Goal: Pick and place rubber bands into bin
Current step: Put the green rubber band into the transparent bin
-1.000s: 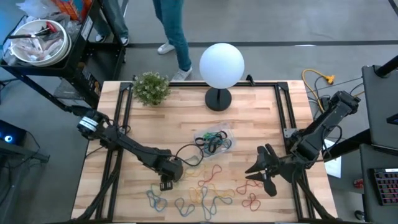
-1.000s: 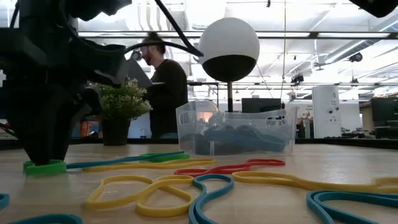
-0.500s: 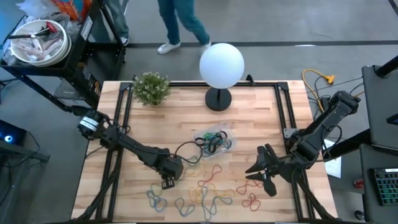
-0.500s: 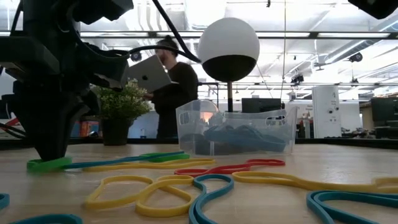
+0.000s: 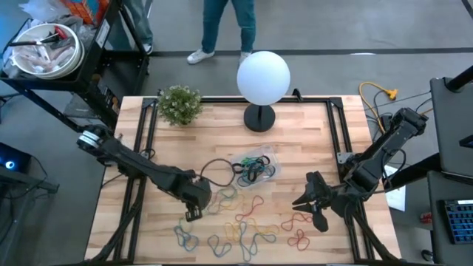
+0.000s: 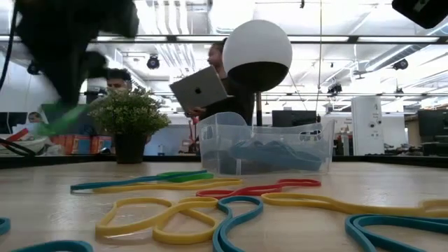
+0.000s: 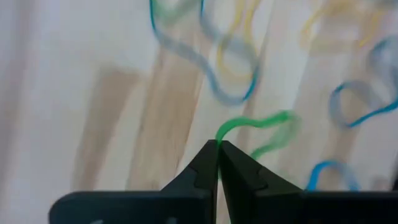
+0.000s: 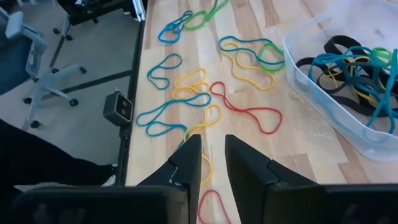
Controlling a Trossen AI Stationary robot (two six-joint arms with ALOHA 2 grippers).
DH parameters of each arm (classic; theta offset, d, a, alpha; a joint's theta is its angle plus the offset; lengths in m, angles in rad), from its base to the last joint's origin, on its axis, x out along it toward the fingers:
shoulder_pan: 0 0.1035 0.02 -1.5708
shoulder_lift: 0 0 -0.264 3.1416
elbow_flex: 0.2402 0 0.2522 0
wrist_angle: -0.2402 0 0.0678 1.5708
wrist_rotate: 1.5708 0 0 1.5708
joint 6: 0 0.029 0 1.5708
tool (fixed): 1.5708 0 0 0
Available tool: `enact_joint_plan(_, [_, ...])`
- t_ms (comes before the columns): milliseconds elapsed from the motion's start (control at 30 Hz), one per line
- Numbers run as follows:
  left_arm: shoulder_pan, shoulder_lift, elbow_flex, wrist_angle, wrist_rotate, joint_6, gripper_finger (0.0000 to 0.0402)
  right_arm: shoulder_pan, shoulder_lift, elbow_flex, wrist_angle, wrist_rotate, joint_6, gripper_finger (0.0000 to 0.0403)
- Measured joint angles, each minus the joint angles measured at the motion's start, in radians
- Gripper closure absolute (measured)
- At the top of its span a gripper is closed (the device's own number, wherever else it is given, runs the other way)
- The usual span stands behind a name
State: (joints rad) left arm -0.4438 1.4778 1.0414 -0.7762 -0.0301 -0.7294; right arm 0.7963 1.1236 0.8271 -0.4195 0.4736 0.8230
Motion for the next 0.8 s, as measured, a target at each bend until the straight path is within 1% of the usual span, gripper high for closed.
enact_joint_plan(100, [0.006,-0.063,0.044,-0.024,-0.102,0.002,0.0401,0.0,0.0,-0.013,-0.001,0.0,0.007,0.0339])
enact_joint_plan(200, [0.02,-0.095,0.086,-0.021,-0.212,0.015,0.0401,0.0,0.0,-0.026,0.0,0.0,0.008,0.034])
enact_joint_plan(267, [0.034,-0.114,0.114,-0.027,-0.269,0.042,0.0401,0.0,0.0,-0.032,0.002,0.0,0.008,0.0339])
enact_joint_plan(333, [0.052,-0.12,0.139,-0.018,-0.304,0.079,0.0401,0.0,0.0,-0.036,0.0,0.0,0.008,0.0339])
enact_joint_plan(467, [0.101,-0.102,0.172,-0.014,-0.346,0.16,0.0401,-0.002,0.0,-0.04,0.0,0.0,0.008,0.0339])
enact_joint_plan(533, [0.129,-0.085,0.185,-0.004,-0.347,0.197,0.0401,-0.002,0.0,-0.041,0.001,0.005,0.008,0.0339])
enact_joint_plan(633, [0.168,-0.047,0.202,0.053,-0.346,0.269,0.0401,-0.002,0.0,-0.041,0.001,0.025,0.008,0.034])
enact_joint_plan(800, [0.232,0.033,0.233,0.162,-0.347,0.389,0.0401,-0.003,0.0,-0.043,0.002,0.027,0.008,0.034])
